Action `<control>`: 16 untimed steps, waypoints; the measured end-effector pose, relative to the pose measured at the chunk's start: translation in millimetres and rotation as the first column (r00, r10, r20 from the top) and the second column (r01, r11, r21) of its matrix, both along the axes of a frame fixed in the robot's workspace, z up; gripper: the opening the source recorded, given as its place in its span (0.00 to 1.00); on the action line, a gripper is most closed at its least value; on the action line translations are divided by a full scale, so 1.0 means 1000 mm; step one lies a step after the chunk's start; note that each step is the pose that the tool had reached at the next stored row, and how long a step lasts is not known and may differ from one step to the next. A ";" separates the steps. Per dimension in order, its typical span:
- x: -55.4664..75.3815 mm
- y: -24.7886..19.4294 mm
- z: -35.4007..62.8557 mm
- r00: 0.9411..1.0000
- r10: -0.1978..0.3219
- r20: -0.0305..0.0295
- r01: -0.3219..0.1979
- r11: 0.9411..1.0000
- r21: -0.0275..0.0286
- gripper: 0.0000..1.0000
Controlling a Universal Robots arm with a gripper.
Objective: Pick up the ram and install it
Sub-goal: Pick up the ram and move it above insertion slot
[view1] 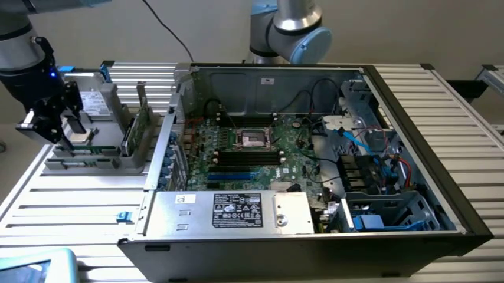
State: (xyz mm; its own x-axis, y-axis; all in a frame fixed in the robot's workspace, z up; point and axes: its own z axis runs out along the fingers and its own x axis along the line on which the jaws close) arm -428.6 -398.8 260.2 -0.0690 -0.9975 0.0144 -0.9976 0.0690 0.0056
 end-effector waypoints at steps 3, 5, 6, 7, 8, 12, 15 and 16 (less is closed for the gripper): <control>0.000 -0.0004 -0.0053 1.000 0.004 0.001 -0.004 1.000 0.001 0.54; 0.000 -0.0011 -0.0074 1.000 0.005 0.002 -0.005 1.000 0.005 0.54; 0.000 -0.0016 -0.0087 1.000 0.005 0.002 -0.005 1.000 0.007 0.54; 0.000 -0.0021 -0.0105 1.000 0.006 0.003 -0.006 1.000 0.008 0.54; 0.000 -0.0029 -0.0122 1.000 0.006 0.003 -0.006 1.000 0.008 0.54; 0.001 -0.0061 -0.0195 1.000 0.006 0.003 -0.006 1.000 0.009 0.54; 0.003 -0.0065 -0.0251 1.000 0.006 0.003 -0.006 1.000 0.009 0.54; 0.003 -0.0065 -0.0268 1.000 0.006 0.003 -0.006 1.000 0.009 0.54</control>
